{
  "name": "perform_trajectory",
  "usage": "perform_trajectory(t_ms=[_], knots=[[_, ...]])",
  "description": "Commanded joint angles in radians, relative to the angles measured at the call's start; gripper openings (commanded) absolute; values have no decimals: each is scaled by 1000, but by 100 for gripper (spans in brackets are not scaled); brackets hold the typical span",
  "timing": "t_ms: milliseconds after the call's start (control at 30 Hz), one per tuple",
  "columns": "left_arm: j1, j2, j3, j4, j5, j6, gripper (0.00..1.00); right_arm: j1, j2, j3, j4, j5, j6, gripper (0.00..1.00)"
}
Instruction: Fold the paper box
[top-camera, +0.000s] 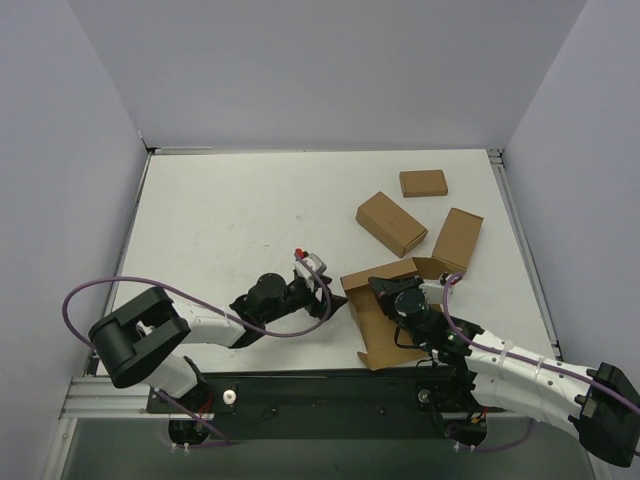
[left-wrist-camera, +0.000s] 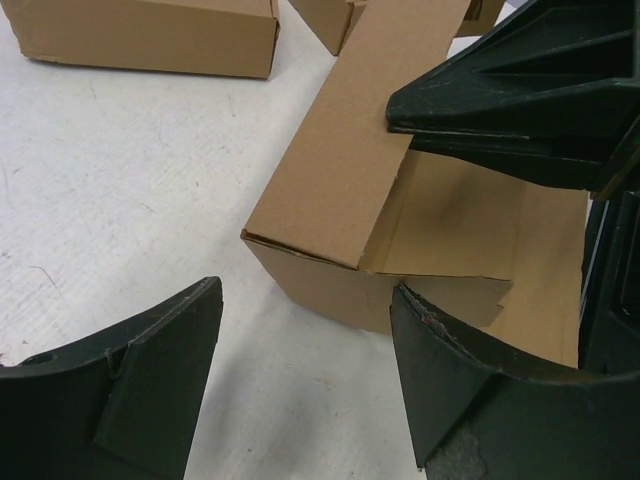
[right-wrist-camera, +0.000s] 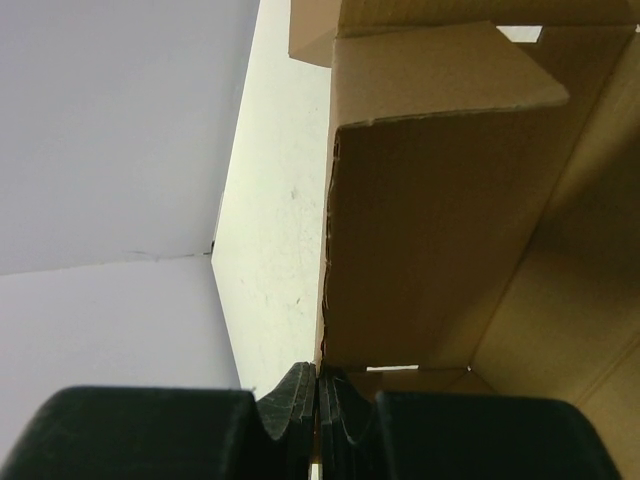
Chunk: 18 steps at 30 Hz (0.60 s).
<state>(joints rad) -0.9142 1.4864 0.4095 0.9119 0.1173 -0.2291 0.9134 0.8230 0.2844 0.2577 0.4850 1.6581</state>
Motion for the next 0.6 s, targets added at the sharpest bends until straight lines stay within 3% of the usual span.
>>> perform_trajectory(t_ms=[0,200,567], knots=[[-11,11,2,123,51,-36,79,16,7,7,20,-14,9,0],[-28,43,12,127,-28,-68,91,16,5,7,23,-16,11,0],[-54,75,35,56,-235,-92,91,16,10,2,41,-26,12,0]])
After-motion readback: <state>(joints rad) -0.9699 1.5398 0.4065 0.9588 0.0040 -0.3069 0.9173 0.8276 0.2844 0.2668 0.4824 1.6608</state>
